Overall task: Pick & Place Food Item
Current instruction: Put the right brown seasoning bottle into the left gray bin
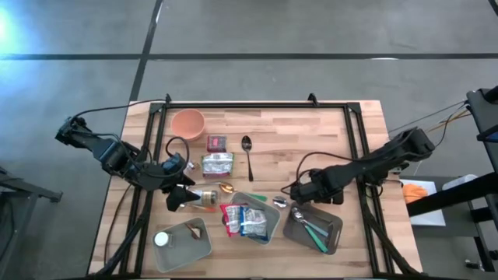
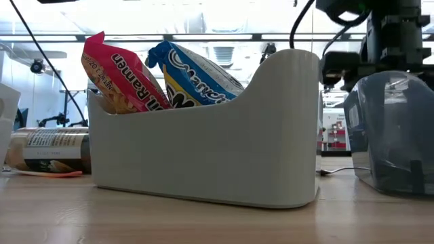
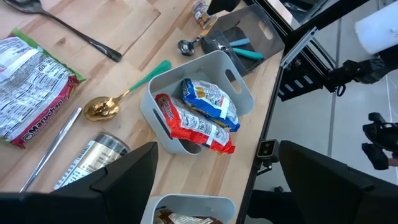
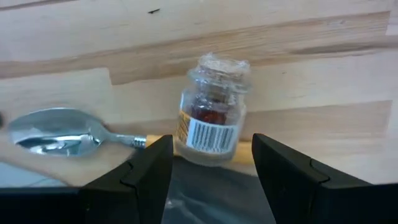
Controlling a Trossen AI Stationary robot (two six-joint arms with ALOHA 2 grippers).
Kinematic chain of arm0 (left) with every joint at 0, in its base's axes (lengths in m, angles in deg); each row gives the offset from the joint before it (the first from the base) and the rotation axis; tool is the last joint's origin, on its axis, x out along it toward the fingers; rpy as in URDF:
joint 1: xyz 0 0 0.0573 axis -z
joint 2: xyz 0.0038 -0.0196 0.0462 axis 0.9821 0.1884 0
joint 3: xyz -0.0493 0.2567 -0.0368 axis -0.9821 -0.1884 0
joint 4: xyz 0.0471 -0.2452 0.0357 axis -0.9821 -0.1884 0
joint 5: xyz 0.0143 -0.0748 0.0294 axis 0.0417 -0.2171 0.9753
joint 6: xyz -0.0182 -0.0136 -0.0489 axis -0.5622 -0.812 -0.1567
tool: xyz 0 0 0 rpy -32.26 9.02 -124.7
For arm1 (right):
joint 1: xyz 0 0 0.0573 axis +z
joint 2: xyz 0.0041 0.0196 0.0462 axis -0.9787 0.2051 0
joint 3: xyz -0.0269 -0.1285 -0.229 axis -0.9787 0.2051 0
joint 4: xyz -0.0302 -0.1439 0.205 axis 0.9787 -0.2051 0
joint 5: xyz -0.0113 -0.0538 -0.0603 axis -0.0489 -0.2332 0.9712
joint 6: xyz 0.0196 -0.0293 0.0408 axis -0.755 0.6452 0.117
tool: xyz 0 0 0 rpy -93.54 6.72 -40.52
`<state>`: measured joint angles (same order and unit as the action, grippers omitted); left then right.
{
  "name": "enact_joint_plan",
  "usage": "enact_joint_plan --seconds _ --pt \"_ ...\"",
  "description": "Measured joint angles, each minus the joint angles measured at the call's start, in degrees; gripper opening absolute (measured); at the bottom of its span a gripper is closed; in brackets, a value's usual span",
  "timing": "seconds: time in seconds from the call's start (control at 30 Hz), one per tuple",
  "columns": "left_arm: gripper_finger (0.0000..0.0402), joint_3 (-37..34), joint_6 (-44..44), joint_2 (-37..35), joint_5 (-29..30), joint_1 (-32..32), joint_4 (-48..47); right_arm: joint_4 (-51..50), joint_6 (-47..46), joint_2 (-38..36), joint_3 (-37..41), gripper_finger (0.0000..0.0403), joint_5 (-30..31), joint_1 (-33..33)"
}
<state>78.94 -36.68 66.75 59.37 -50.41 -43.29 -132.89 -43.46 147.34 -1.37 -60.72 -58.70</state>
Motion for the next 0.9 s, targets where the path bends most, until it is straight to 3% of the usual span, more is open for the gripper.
enact_joint_plan --seconds 0.47,0.67,0.9 --pt "0.0340 0.00 0.00 0.00 -0.66 0.00 -0.62 4.97 0.87 4.94 1.58 0.0217 0.32 -0.01" --pt "0.0340 0.00 -0.04 -0.02 -0.87 0.02 -0.64 8.33 0.51 3.63 4.29 0.0178 0.65 0.04" --pt "0.0340 0.00 -0.20 -0.02 -0.87 0.02 -0.64 8.21 4.83 3.31 4.49 0.0178 2.66 -0.04"
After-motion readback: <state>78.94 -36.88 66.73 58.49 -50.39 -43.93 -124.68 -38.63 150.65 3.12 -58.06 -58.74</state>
